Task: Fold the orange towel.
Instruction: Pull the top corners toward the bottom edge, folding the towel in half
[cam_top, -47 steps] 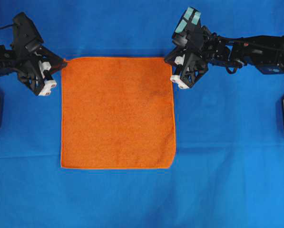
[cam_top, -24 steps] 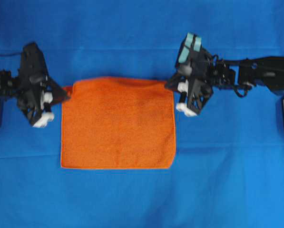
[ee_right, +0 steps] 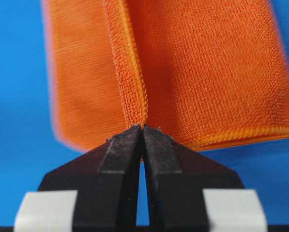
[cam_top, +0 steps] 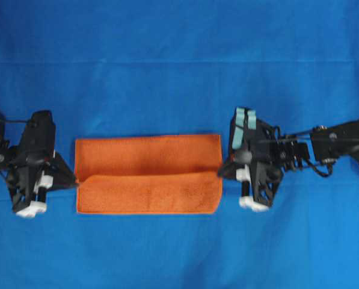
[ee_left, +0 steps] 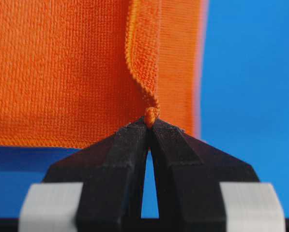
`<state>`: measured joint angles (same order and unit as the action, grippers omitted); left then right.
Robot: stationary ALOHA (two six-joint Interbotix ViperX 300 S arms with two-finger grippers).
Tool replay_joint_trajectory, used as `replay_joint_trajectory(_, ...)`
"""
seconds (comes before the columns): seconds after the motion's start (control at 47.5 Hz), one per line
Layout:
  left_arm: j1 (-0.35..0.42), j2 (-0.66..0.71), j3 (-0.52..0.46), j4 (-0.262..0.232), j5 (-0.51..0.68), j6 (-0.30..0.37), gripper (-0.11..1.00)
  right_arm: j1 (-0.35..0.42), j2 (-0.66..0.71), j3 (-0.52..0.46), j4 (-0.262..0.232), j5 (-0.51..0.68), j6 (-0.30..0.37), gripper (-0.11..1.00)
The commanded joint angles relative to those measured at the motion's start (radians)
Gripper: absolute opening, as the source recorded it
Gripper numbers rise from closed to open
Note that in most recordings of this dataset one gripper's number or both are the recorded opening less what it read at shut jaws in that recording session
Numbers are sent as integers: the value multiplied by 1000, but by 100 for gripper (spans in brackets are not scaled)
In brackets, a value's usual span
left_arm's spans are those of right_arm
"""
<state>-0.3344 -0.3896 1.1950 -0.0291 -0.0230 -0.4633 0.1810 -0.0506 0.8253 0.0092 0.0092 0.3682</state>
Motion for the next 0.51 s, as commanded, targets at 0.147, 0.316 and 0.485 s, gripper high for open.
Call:
replay_joint_trajectory(0.147, -69, 32, -43, -2, -3, -29, 1, 41, -17, -9, 2, -9, 48, 1)
replay_joint_trajectory(0.316, -77, 57, -49, 0, -2, -29, 1, 43, -8, -12, 2, -11, 48, 1)
replay_joint_trajectory(0.485, -77, 81, -57, 0, -3, -29, 1, 48, 9, -14, 2, -26, 51, 1)
